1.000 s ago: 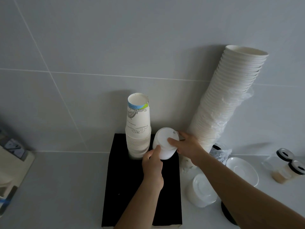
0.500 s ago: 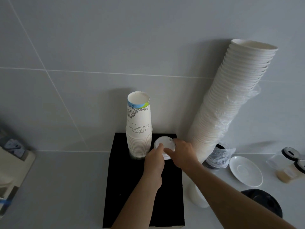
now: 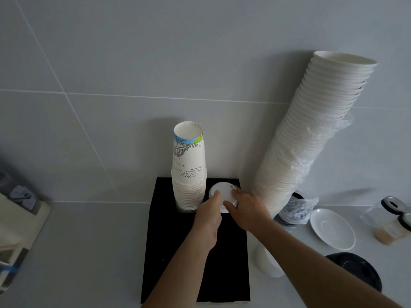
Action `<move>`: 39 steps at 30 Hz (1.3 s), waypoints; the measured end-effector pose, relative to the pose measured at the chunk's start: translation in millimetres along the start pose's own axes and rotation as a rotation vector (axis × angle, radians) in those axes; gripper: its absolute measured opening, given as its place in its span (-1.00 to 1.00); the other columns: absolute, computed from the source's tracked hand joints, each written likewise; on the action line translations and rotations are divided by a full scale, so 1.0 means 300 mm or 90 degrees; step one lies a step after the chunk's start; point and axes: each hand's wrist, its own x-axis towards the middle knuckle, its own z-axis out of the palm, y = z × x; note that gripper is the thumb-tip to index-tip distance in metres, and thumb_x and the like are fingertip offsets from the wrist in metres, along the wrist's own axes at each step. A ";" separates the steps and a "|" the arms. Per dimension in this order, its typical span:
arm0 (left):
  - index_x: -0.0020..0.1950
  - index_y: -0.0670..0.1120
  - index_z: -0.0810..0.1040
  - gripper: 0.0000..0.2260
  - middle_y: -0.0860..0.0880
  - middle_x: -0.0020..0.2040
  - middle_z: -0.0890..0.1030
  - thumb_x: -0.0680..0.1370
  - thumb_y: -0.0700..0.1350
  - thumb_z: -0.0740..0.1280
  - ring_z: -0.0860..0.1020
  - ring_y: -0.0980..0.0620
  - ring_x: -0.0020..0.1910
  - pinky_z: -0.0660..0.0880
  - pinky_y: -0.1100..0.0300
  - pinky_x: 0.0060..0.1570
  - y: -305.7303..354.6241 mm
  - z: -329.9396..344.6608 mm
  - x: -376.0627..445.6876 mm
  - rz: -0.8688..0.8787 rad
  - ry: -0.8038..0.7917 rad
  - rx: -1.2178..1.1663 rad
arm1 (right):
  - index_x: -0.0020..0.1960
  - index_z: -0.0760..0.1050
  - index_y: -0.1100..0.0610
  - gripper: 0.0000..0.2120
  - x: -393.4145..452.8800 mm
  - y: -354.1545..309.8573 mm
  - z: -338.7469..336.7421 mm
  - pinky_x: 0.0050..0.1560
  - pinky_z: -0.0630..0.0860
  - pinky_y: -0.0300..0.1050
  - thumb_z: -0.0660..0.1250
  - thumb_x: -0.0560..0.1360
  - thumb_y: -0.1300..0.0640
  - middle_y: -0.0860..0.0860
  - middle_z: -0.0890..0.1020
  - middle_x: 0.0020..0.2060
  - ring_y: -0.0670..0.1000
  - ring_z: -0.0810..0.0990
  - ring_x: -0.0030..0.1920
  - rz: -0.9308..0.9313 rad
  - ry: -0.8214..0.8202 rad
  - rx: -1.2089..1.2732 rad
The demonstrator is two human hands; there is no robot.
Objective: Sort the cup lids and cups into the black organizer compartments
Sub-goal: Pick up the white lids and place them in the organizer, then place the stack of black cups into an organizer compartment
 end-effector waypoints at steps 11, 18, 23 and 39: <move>0.23 -0.15 0.53 -0.69 -0.10 0.19 0.61 0.57 -0.02 0.30 0.57 -0.07 0.20 0.47 -0.01 0.25 0.002 -0.142 -0.168 0.027 -0.054 -0.043 | -0.30 0.47 0.28 -0.61 -0.140 -0.020 -0.118 -0.28 0.38 -0.09 0.25 0.54 0.00 0.08 0.47 -0.42 0.06 0.45 -0.34 0.117 0.066 0.405; 0.20 -0.16 0.58 -0.73 -0.17 0.10 0.67 0.57 -0.06 0.29 0.63 -0.12 0.10 0.53 -0.01 0.11 -0.015 -0.247 -0.334 0.081 -0.054 -0.113 | 0.04 0.64 0.19 -0.78 -0.341 -0.020 -0.240 0.11 0.61 0.08 0.27 0.59 0.09 0.16 0.72 0.00 0.17 0.70 0.03 0.150 0.035 0.858; 0.19 -0.15 0.58 -0.73 -0.16 0.10 0.66 0.57 -0.04 0.26 0.61 -0.10 0.10 0.50 0.01 0.15 -0.034 -0.282 -0.439 0.100 -0.081 -0.138 | 0.09 0.61 0.22 -0.73 -0.500 0.030 -0.256 0.07 0.60 0.08 0.23 0.61 0.06 0.16 0.74 -0.01 0.16 0.72 0.01 0.153 0.030 0.945; 0.12 -0.13 0.59 -0.75 -0.15 0.05 0.66 0.58 -0.03 0.24 0.62 -0.10 0.07 0.51 0.03 0.09 -0.276 -0.162 -0.541 0.008 -0.144 -0.082 | 0.15 0.58 0.23 -0.63 -0.875 0.388 -0.284 0.14 0.55 0.09 0.16 0.62 -0.01 0.16 0.73 0.03 0.15 0.69 0.07 0.315 0.178 0.993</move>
